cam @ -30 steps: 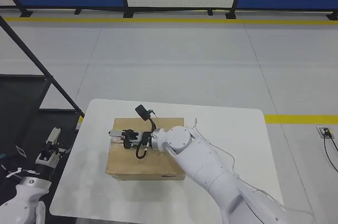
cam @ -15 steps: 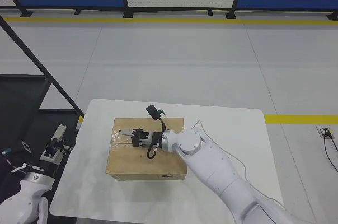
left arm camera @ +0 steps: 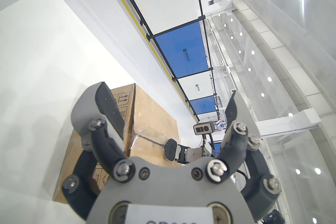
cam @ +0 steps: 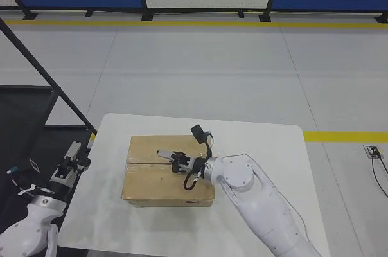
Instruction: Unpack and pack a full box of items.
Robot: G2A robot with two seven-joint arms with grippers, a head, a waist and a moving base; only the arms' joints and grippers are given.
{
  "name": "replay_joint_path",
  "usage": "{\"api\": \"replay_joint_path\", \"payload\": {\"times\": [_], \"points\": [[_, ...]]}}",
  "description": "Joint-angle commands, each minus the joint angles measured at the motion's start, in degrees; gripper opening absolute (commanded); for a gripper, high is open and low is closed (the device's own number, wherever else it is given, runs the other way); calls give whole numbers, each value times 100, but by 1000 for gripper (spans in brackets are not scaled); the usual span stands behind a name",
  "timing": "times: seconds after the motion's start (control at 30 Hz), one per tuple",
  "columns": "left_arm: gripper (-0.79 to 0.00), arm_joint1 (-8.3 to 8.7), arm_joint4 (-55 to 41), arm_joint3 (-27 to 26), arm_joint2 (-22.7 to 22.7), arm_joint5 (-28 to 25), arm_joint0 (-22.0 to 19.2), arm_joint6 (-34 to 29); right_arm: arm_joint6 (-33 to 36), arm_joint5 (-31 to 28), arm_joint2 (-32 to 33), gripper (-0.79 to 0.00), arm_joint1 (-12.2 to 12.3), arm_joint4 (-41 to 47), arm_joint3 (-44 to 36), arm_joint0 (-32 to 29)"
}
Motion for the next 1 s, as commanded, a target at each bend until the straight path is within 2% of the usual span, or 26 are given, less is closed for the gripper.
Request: {"api": "replay_joint_path", "payload": {"times": [0.0,0.2,0.6,0.8,0.97], "points": [[0,6,8,-14,24,6,-6,-1,-68,218,160,0,54,-93,-273,-182],[0,25,25,-30,80,19,-19,14,-352,540,547,0,157,-180,-609,-520],[0,66,48,-35,146,38,-54,25,-371,356,1270,0,335,98,-920,-1034],[0,86,44,-8,170,35,-71,23,-557,-17,1554,0,376,489,-881,-1220],[0,101,37,10,181,48,-76,32,-729,-98,1658,0,389,715,-682,-1187]]}}
